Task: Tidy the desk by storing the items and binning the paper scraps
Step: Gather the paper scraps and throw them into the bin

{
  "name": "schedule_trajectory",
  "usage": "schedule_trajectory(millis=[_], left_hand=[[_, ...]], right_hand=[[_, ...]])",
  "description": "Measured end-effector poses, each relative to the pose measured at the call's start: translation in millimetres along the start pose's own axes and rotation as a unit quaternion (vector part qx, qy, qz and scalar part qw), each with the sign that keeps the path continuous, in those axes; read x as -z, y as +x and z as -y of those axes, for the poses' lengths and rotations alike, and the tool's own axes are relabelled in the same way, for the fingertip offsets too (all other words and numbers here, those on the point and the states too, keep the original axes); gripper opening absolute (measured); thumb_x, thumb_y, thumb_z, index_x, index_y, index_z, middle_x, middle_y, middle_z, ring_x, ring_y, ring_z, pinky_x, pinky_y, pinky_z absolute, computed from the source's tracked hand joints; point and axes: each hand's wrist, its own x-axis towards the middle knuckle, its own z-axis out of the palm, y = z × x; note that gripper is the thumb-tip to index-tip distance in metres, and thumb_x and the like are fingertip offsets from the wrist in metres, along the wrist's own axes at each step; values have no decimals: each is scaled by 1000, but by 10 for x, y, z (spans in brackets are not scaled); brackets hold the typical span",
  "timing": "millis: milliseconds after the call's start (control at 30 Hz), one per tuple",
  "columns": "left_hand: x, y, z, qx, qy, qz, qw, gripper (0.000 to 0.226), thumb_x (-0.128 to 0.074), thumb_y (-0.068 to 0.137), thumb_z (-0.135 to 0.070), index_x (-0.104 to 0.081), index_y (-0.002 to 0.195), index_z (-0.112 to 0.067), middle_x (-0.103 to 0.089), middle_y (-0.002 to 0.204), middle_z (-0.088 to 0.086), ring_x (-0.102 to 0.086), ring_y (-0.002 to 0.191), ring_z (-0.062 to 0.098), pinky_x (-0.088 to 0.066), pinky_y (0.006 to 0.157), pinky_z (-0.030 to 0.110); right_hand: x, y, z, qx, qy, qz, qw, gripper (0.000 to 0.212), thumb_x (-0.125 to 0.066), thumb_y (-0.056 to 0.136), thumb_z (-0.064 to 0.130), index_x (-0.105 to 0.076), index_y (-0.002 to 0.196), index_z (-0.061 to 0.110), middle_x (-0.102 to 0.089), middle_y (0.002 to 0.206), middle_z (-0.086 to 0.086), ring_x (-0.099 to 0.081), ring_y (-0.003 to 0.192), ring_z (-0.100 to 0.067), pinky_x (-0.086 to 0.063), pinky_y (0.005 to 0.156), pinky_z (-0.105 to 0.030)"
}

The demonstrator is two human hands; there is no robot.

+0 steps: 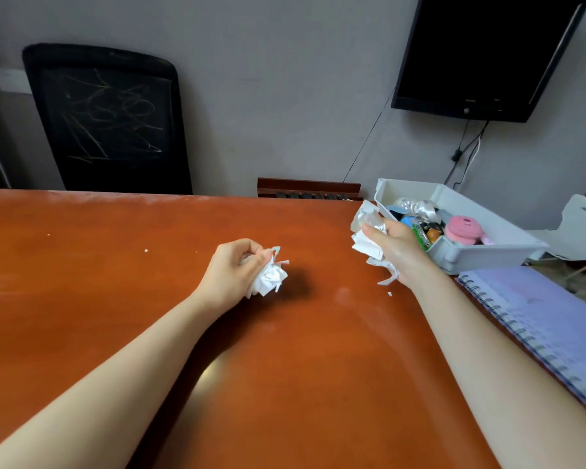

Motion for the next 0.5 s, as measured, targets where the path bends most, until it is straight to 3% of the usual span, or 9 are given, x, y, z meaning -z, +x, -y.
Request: schedule_trajectory(millis=[133, 200, 400, 500], left_hand=[[19, -164, -60, 27, -43, -48, 998, 27, -56, 92, -18, -54, 68, -6, -48, 37, -7, -41, 33, 2, -35, 42, 12], [64, -264, -76, 32, -50, -64, 996, 27, -58, 91, -18, -53, 66, -8, -49, 40, -8, -42, 35, 2, -35, 43, 15], [465, -570, -213, 34, -45, -90, 994, 25, -57, 92, -19, -55, 69, -8, -53, 51, -6, -46, 36, 2, -35, 40, 15], [748, -767, -266, 29, -20, -90, 995, 23, -58, 91, -21, -57, 72, -8, -55, 55, -3, -47, 38, 3, -36, 39, 17]], right_hand=[[-155, -153, 88, 13, -52, 55, 997, 5, -60, 91, 28, -65, 90, 28, -69, 99, -11, -65, 97, -26, -55, 84, -49], [-253, -243, 163, 32, -70, 74, 994, 6, -61, 90, 31, -65, 90, 27, -67, 103, -18, -63, 100, -34, -52, 87, -54], [-744, -594, 422, 65, -40, 144, 987, 5, -59, 92, 29, -59, 90, 34, -64, 97, 11, -59, 96, -10, -53, 83, -34], [-1103, -841, 493, 95, -48, 198, 974, 7, -57, 93, 28, -56, 90, 34, -55, 91, 21, -51, 84, -1, -43, 73, -18]])
